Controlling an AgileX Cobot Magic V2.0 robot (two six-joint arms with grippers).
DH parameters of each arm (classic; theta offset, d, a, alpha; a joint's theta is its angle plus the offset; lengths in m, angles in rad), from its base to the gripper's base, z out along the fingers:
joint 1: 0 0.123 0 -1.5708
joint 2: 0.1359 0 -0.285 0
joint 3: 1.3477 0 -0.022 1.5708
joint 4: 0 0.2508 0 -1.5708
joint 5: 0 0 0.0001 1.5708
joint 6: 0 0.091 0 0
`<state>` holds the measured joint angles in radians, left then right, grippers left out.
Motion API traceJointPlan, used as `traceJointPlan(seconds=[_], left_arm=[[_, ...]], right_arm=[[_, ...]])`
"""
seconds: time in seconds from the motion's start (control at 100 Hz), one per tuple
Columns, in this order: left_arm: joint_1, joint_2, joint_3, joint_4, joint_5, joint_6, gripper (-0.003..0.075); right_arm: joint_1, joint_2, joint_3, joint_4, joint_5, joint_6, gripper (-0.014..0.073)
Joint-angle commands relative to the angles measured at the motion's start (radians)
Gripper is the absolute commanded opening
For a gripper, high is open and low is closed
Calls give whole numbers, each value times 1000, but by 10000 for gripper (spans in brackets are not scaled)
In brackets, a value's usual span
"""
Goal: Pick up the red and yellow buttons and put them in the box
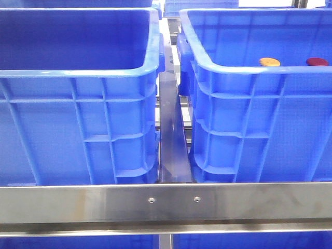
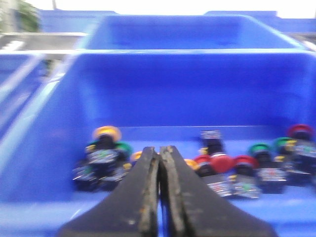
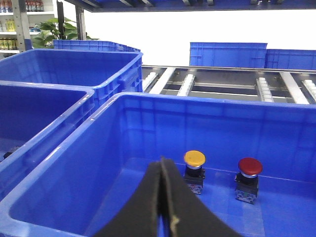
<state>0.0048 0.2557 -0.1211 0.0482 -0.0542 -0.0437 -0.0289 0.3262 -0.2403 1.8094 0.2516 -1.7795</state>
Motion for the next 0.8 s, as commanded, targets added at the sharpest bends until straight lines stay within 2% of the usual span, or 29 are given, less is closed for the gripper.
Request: traceJointPlan(seconds=[0.0,0.06,0.18,0.22,0.25,0.59,0.73,0.79], left_arm=[[28,-70,27,-53,-70,51,-20],[36,-117,78,-111,-70,116,-20],[36,-231,181,-120,-77,112,-20],[36,-273,171,-119,43,112,-20],[36,-301,175,-119,62,110,-20],[38,-291,175,-107,98,105,-20],[38,-291,175,15,95,-6,-20],[38,-291,175,23,93,-19,-20]], right_arm=[[3,6,-27,92,28,-10,-64],[3,6,-27,92,28,-10,-64],[3,6,-27,92,28,-10,-64],[3,6,-27,92,28,-10,-64],[3,6,-27,92,28,-10,-64],[3,7,-24,92,31,-10,-64],[3,7,-24,92,31,-10,-64],[3,7,-24,92,31,-10,-64]])
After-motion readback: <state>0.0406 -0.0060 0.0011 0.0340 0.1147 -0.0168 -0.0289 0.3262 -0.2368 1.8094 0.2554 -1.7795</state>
